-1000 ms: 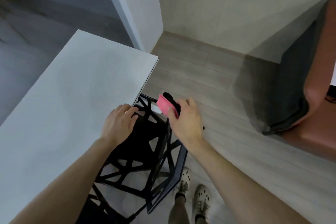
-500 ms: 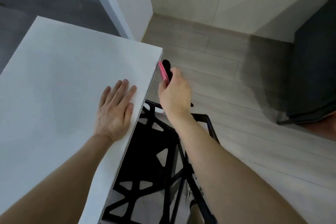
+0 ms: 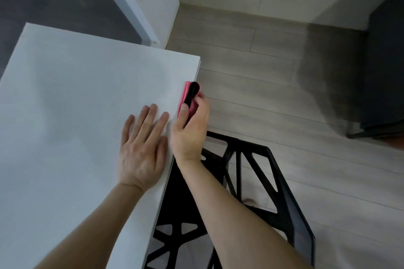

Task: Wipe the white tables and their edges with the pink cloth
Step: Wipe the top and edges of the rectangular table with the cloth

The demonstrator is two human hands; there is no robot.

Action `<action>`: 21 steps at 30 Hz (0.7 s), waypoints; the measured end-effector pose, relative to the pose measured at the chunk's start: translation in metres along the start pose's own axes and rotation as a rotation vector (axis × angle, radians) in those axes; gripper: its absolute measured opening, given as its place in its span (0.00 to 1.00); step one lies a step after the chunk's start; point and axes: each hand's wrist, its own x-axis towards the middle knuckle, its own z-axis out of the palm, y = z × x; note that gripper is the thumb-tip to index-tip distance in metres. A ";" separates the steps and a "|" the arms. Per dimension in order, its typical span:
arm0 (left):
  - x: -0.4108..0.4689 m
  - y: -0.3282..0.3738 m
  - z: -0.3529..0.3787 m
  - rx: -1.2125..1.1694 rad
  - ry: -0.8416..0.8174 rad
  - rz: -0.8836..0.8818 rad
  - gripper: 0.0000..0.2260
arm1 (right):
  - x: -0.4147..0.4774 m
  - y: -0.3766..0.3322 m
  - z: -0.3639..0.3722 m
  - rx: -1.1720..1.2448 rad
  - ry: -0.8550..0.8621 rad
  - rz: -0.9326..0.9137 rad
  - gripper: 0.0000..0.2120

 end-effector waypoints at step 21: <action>0.000 0.001 -0.003 -0.026 -0.019 -0.011 0.24 | -0.017 0.001 -0.006 -0.094 -0.213 -0.122 0.26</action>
